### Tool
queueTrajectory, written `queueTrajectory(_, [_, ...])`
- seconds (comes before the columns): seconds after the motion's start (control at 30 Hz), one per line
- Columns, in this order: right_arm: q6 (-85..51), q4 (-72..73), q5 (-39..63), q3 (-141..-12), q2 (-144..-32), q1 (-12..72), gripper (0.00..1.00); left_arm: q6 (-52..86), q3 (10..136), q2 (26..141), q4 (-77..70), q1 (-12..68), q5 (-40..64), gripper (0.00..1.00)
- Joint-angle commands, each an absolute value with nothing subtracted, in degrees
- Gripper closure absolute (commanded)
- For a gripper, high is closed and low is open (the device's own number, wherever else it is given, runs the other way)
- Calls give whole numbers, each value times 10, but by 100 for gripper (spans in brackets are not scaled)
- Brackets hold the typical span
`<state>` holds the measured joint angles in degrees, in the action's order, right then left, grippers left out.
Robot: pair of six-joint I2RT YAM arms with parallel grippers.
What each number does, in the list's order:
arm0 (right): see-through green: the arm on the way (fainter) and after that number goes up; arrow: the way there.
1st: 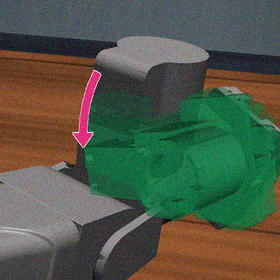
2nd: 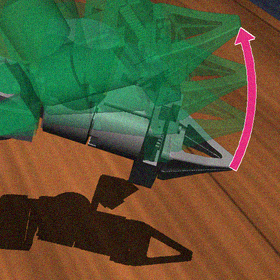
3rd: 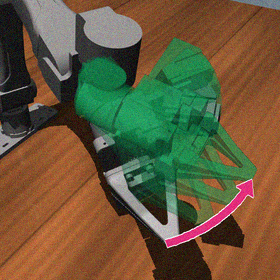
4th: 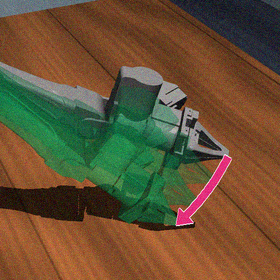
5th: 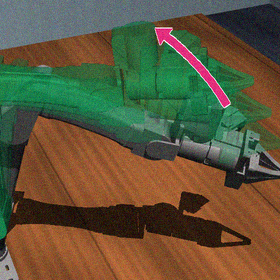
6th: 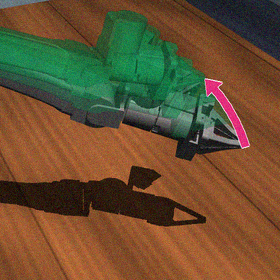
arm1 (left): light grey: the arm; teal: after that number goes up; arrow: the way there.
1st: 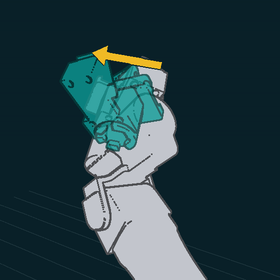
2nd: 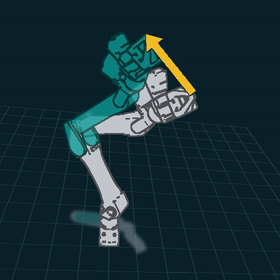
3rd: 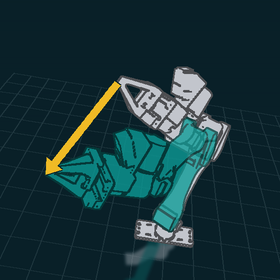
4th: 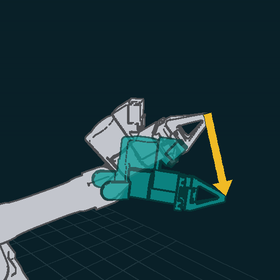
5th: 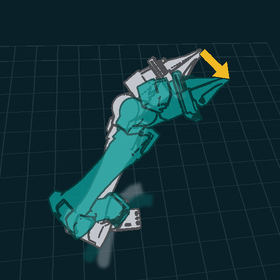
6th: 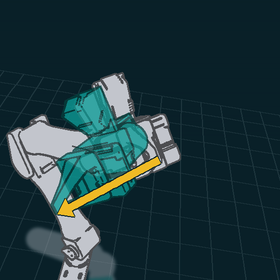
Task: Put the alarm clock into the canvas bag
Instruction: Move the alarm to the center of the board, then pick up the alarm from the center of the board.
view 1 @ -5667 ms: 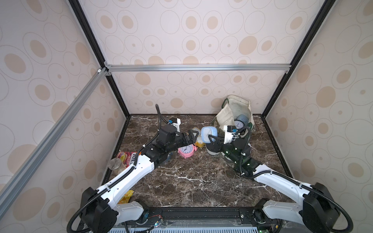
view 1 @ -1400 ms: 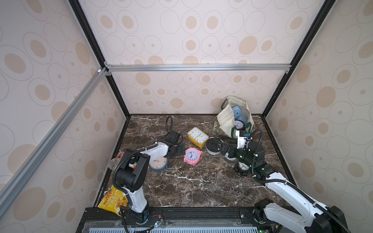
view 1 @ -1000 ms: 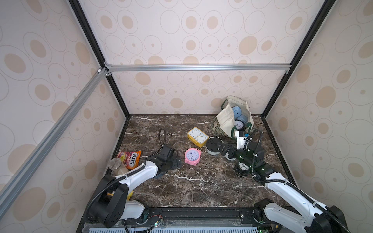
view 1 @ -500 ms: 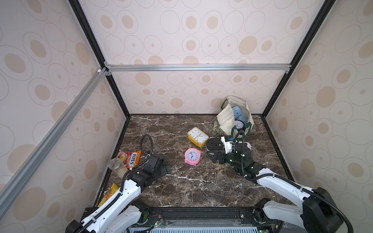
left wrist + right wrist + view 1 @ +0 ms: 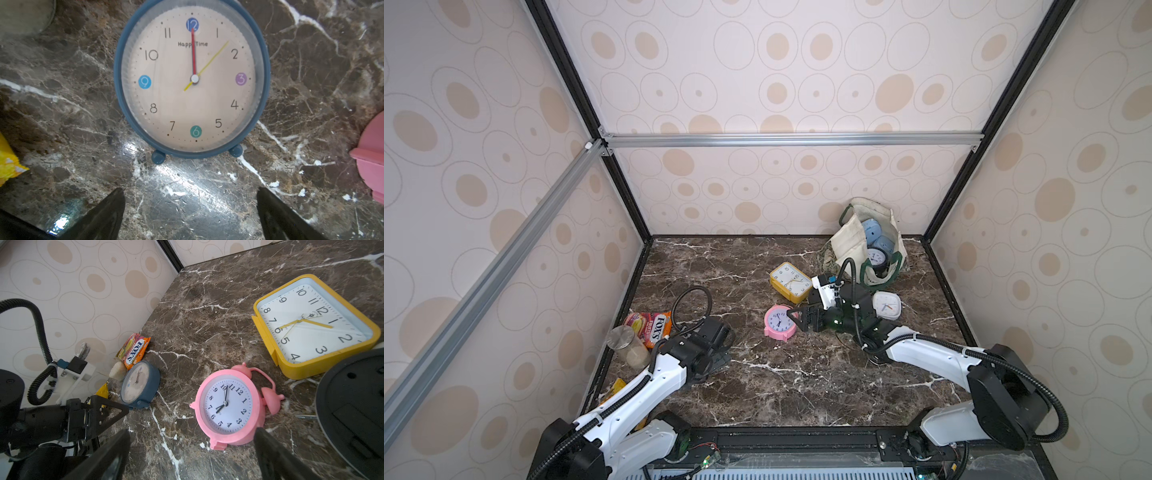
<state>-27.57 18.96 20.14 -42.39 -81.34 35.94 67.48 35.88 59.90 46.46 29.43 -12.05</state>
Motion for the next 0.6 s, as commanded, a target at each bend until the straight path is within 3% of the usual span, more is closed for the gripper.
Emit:
queueTrajectory(0.0, [-278, 203, 217, -431, -818, 359, 5, 693, 353, 626, 444, 299, -126, 2])
queueTrajectory(0.57, [-269, 202, 225, -410, -800, 359, 5, 686, 338, 725, 354, 294, -156, 2])
